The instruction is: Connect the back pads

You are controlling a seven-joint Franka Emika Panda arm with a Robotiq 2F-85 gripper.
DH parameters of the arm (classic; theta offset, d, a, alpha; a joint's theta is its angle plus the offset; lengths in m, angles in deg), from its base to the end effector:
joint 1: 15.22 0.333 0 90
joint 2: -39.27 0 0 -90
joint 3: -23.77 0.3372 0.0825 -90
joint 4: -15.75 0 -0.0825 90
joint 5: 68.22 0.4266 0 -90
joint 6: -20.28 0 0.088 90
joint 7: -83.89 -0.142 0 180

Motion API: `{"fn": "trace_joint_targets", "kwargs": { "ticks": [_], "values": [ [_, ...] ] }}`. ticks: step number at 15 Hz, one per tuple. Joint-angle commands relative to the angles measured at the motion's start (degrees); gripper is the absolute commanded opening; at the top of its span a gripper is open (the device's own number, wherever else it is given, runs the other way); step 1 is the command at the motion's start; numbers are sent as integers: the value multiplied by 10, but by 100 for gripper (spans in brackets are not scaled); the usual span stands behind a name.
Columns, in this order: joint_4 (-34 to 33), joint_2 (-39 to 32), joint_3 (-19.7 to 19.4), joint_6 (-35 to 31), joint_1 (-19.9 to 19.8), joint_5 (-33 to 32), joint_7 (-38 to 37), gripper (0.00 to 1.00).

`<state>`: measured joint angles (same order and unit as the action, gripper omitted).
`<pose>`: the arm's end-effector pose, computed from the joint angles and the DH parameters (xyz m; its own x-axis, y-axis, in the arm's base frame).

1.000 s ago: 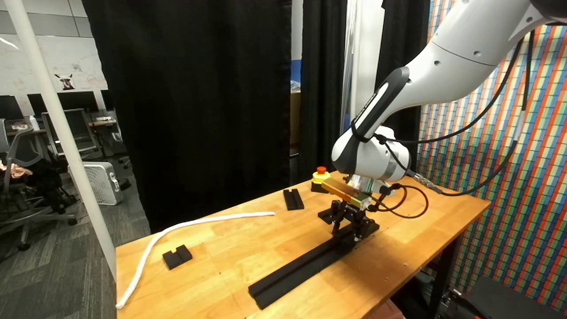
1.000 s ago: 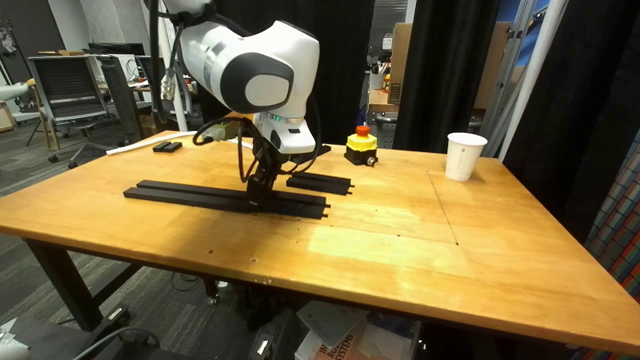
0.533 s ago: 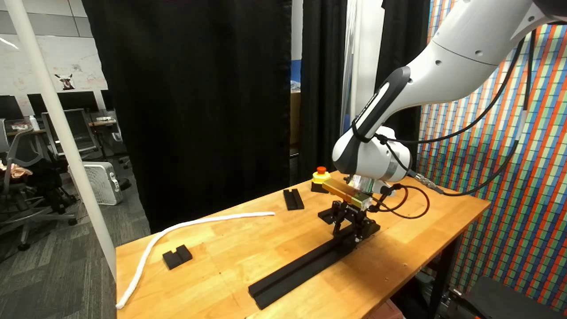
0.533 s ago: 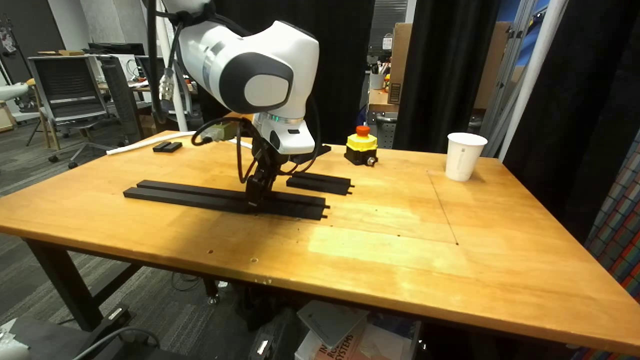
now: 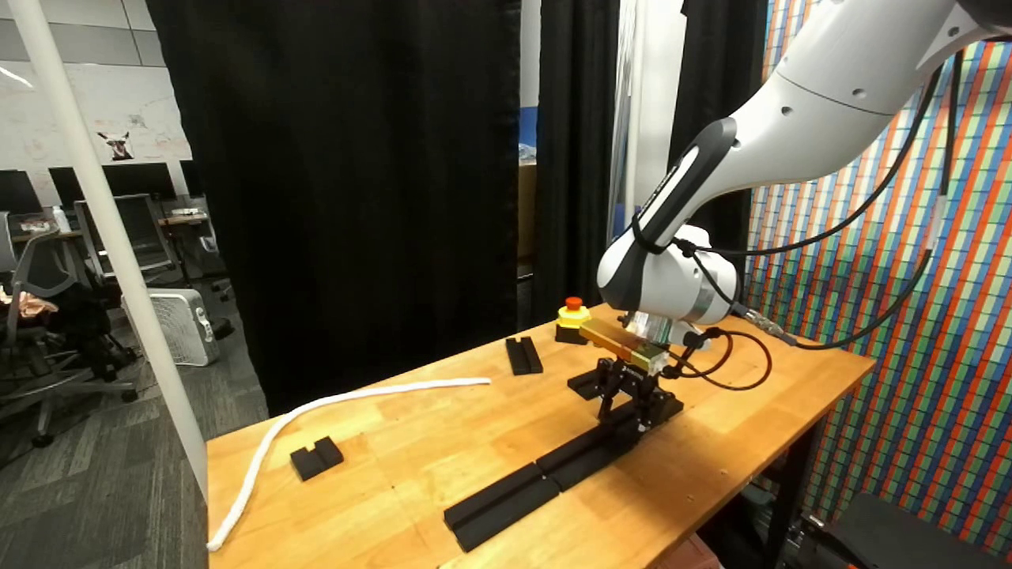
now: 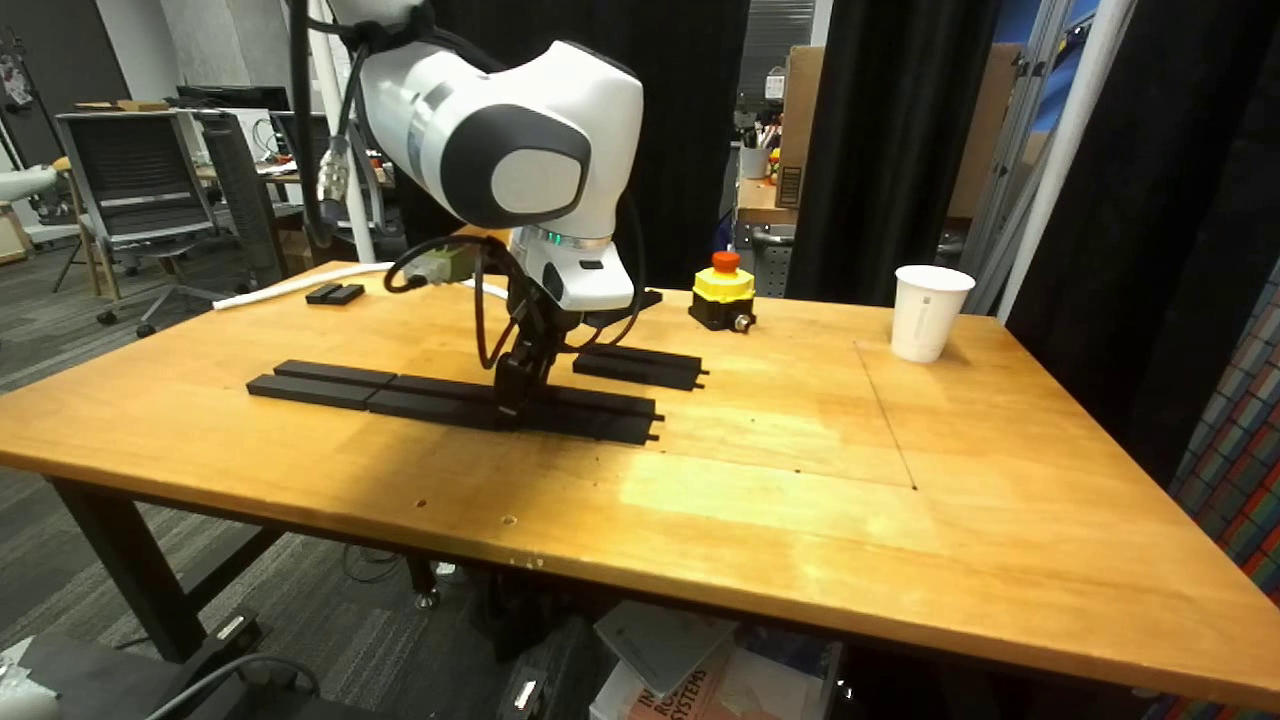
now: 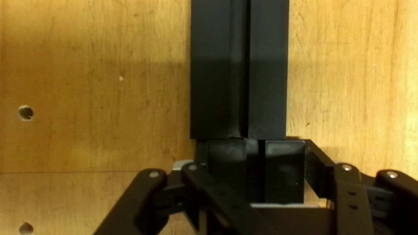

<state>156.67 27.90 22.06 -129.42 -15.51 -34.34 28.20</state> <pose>0.4992 -0.0206 0.1619 0.0494 -0.9609 -0.2724 -0.9980 -0.0365 -0.0521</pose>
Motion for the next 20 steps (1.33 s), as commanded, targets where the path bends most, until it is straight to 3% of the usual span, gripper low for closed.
{"fn": "trace_joint_targets", "kwargs": {
  "ticks": [1, 20],
  "values": [
    [15, 17, -6, 0, -1, -12, -8, 45],
    [-11, 13, -6, 3, 0, -21, 6, 45]
  ]
}}
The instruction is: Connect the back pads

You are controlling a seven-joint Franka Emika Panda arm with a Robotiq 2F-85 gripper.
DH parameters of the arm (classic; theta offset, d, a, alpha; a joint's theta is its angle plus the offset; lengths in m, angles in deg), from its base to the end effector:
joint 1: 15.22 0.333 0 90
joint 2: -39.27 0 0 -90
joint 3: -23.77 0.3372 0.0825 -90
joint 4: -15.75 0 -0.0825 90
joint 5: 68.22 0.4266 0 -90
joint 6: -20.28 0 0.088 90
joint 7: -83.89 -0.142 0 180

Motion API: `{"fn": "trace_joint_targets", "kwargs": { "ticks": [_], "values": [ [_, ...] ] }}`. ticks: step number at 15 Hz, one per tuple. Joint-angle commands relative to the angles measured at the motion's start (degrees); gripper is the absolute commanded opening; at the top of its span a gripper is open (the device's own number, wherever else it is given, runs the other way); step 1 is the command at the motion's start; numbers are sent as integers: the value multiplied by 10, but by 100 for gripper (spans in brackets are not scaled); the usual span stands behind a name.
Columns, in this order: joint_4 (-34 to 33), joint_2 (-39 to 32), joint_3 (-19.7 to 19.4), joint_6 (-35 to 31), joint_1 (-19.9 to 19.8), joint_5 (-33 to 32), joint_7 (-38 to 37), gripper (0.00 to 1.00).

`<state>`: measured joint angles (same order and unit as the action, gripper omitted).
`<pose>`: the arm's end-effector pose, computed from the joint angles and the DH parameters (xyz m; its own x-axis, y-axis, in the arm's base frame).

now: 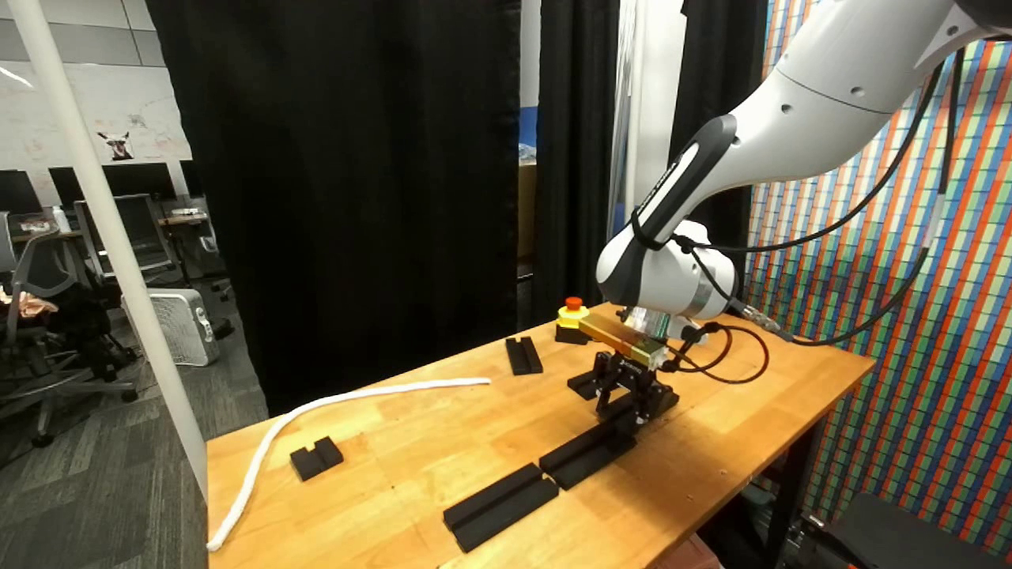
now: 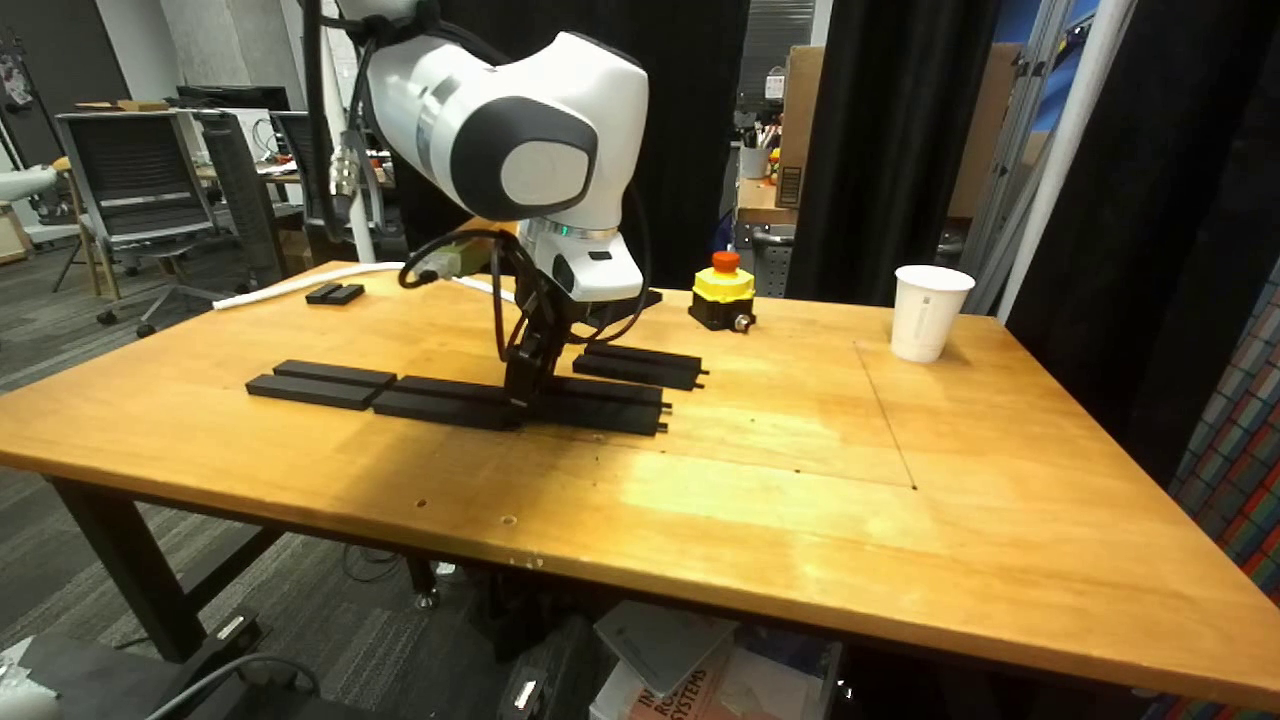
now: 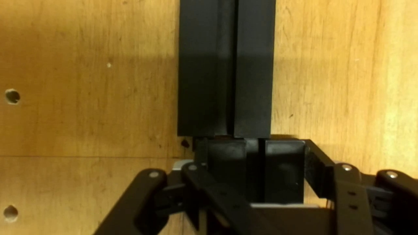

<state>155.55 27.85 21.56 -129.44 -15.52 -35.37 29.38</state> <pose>0.5084 -0.0255 0.1685 0.0817 -0.9624 -0.2591 -0.9951 -0.0641 -0.0755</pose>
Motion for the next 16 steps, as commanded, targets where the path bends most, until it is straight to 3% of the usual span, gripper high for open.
{"fn": "trace_joint_targets", "kwargs": {
  "ticks": [1, 16],
  "values": [
    [4, 16, -2, 2, 1, -13, -9, 45],
    [30, 41, -10, 2, 0, -53, -62, 45]
  ]
}}
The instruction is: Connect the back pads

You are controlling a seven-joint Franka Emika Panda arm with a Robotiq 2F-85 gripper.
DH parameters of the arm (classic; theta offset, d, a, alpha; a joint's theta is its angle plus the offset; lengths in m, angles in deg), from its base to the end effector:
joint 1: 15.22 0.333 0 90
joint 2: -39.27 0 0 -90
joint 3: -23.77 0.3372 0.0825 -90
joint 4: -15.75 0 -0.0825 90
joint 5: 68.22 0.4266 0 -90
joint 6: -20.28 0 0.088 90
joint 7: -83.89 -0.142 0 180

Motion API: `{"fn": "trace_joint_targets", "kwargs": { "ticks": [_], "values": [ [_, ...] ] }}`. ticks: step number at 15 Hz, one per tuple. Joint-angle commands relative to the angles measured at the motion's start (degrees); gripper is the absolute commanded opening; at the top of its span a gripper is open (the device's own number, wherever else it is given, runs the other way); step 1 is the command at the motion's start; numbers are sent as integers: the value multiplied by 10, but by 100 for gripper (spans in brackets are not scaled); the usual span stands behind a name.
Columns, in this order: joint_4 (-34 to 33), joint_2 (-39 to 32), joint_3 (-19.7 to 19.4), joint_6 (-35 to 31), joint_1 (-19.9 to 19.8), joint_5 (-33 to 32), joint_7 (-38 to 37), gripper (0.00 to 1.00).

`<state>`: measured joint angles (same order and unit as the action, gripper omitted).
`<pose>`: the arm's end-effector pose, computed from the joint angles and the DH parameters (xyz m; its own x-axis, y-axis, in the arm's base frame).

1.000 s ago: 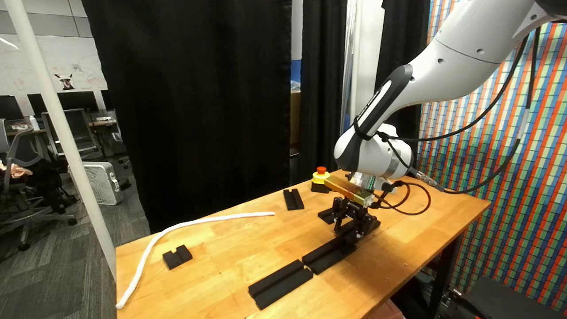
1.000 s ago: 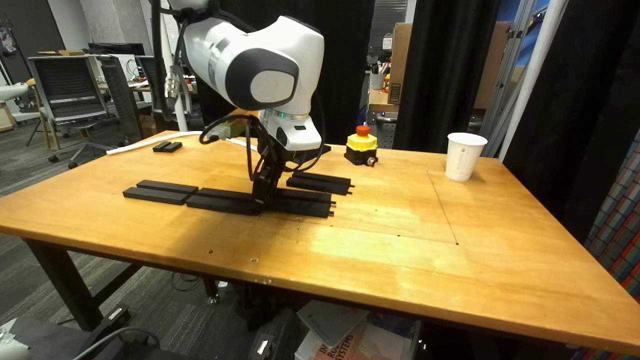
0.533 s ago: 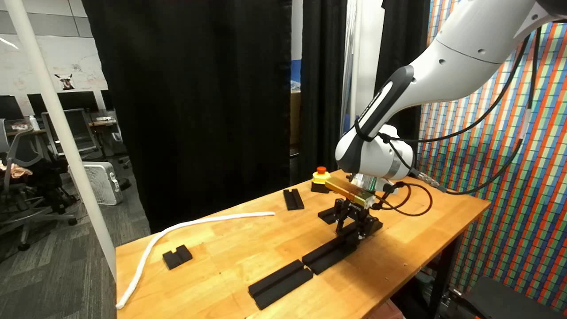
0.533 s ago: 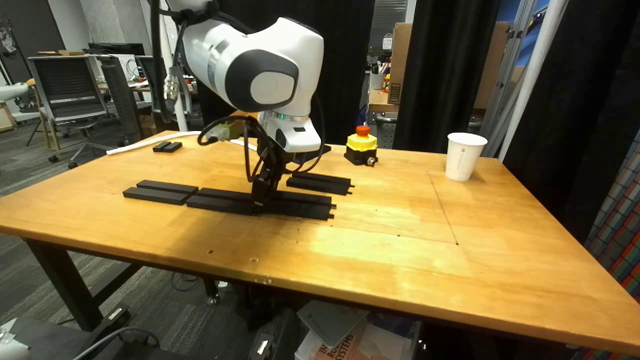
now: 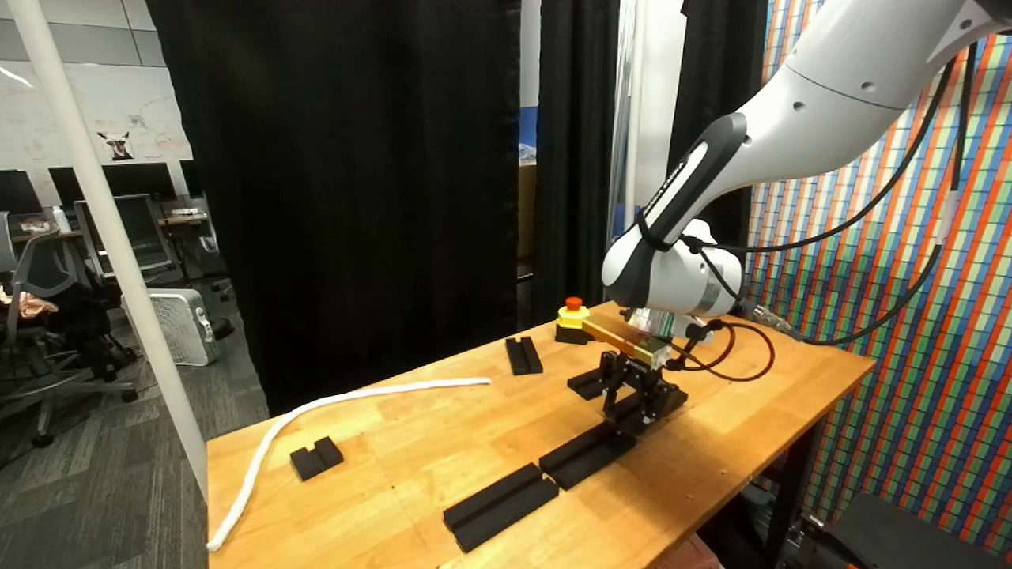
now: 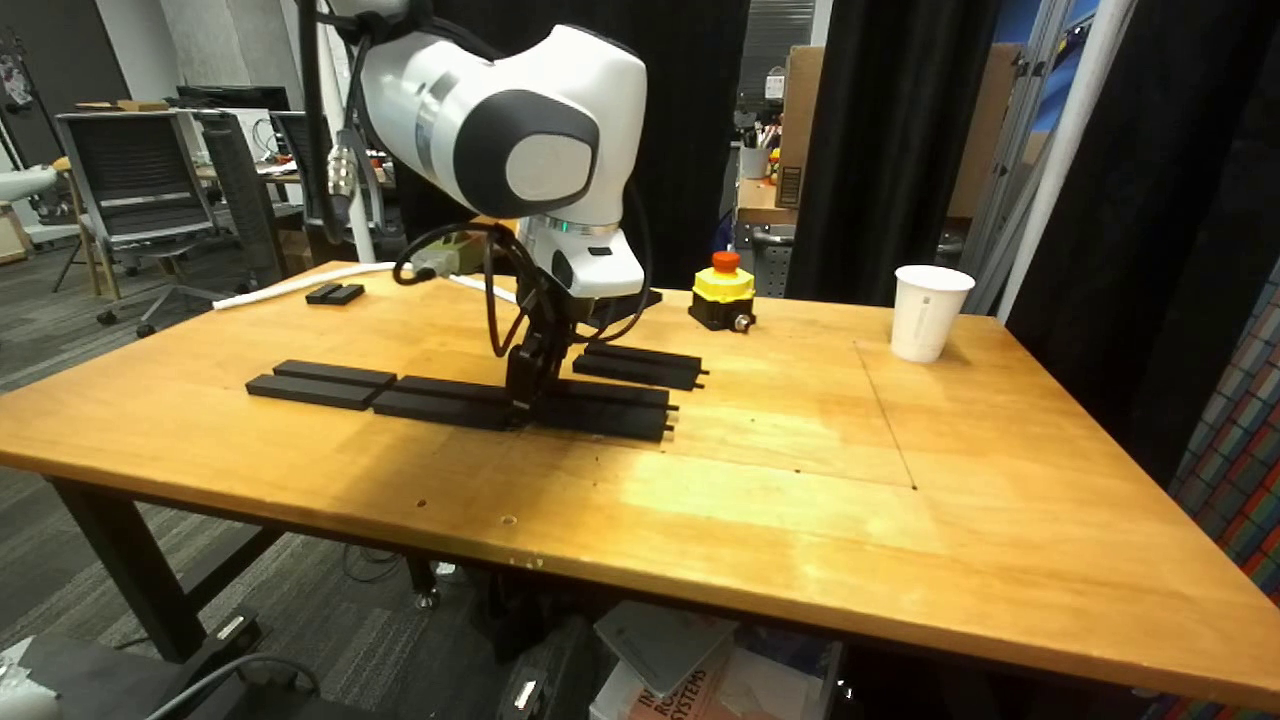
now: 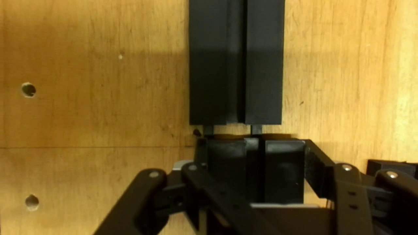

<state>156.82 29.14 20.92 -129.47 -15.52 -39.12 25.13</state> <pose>0.5013 -0.0308 0.1720 0.0520 -0.9713 -0.2322 -0.9977 -0.0404 -0.0544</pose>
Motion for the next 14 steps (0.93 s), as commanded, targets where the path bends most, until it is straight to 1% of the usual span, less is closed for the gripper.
{"fn": "trace_joint_targets", "kwargs": {
  "ticks": [1, 14],
  "values": [
    [19, 30, -2, 6, -1, -12, -18, 45],
    [13, 20, 8, 21, -7, 15, 11, 45]
  ]
}}
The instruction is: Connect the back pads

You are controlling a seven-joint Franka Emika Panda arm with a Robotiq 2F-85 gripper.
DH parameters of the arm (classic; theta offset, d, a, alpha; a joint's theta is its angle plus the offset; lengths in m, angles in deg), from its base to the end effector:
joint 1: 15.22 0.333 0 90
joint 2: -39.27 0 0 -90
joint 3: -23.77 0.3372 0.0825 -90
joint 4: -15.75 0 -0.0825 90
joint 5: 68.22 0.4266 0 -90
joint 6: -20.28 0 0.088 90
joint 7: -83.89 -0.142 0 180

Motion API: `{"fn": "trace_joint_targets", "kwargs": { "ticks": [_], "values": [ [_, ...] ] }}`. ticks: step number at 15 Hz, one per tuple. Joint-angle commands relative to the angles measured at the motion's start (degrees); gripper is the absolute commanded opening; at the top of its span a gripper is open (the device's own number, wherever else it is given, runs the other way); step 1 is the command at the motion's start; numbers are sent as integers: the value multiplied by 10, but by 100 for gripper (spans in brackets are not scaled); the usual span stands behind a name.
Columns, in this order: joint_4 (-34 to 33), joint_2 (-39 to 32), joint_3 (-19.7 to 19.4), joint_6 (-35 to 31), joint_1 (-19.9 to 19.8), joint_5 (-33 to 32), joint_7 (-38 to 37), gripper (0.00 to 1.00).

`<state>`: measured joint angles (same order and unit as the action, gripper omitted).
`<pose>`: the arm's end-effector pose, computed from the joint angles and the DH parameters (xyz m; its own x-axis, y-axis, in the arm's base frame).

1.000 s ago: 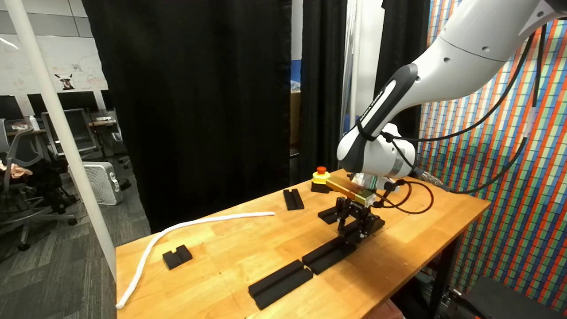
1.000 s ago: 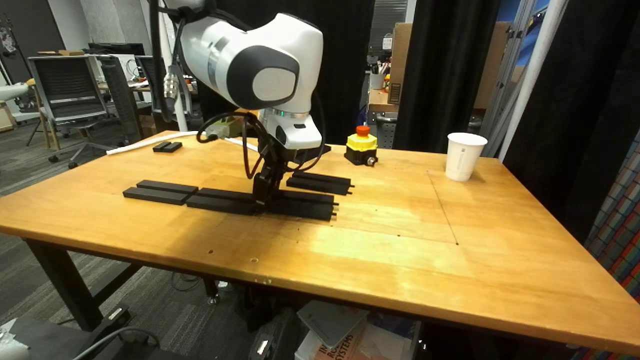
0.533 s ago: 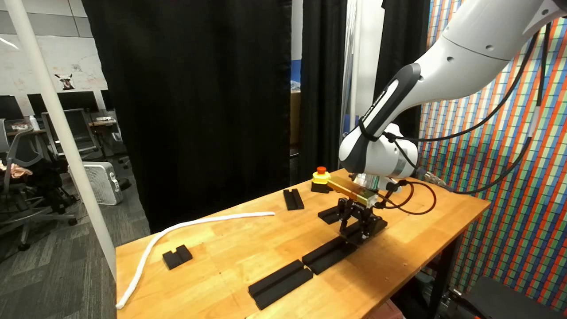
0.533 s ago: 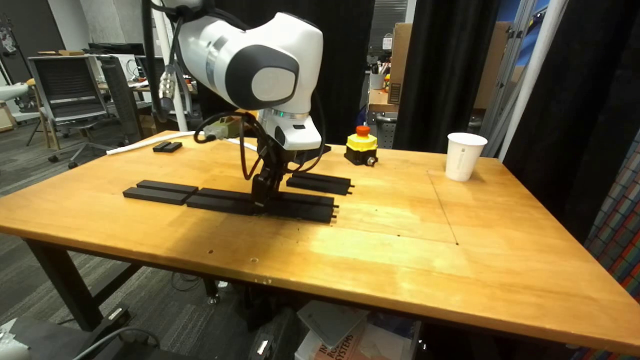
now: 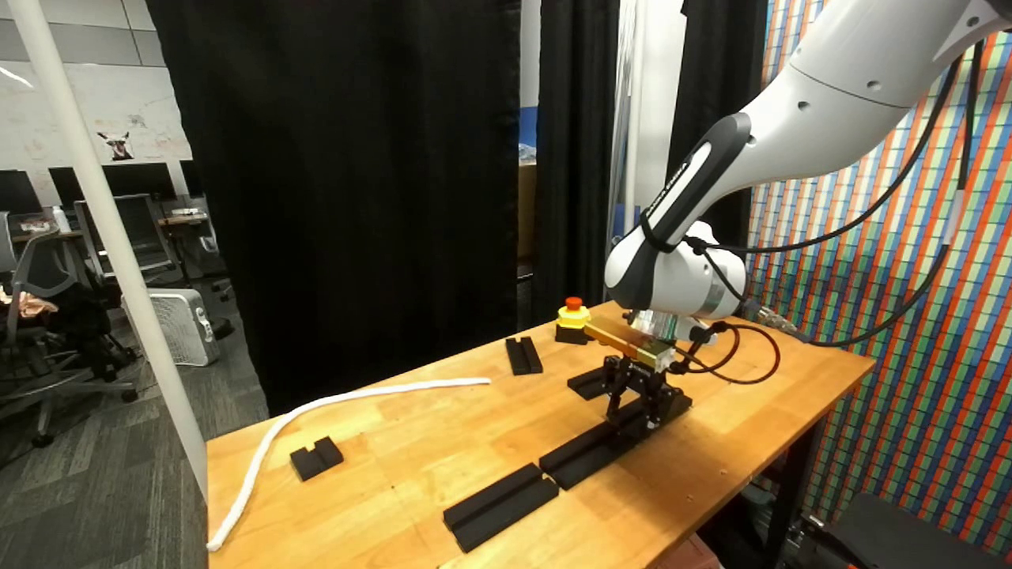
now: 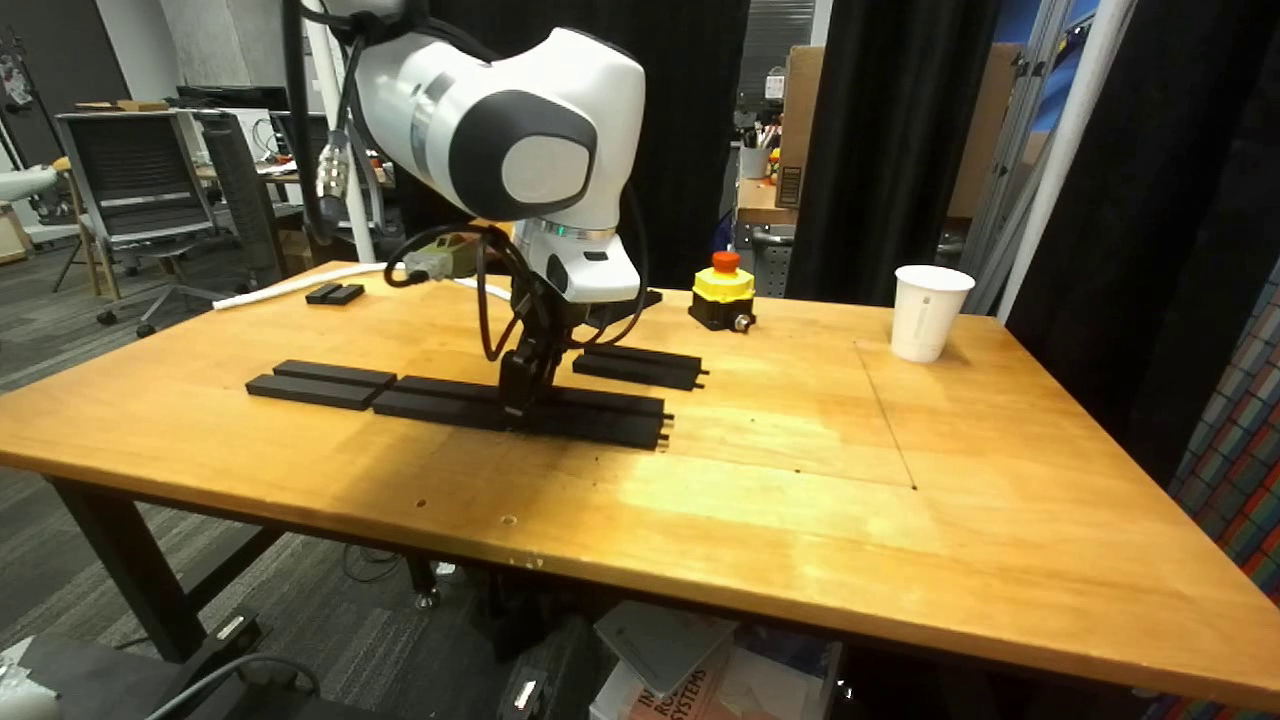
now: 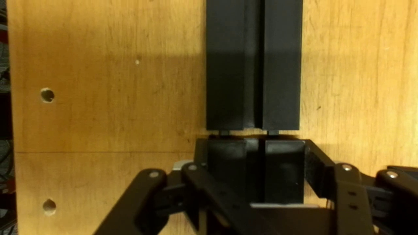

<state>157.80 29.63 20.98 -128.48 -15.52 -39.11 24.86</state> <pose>0.4924 -0.0284 0.1689 0.0463 -0.9690 -0.2426 -0.9987 -0.0401 -0.0304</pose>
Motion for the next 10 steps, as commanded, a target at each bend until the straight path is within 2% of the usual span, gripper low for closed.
{"fn": "trace_joint_targets", "kwargs": {
  "ticks": [1, 10],
  "values": [
    [2, 13, 9, 12, -6, 18, 16, 45],
    [-5, -2, 25, 7, -4, 73, 54, 45]
  ]
}}
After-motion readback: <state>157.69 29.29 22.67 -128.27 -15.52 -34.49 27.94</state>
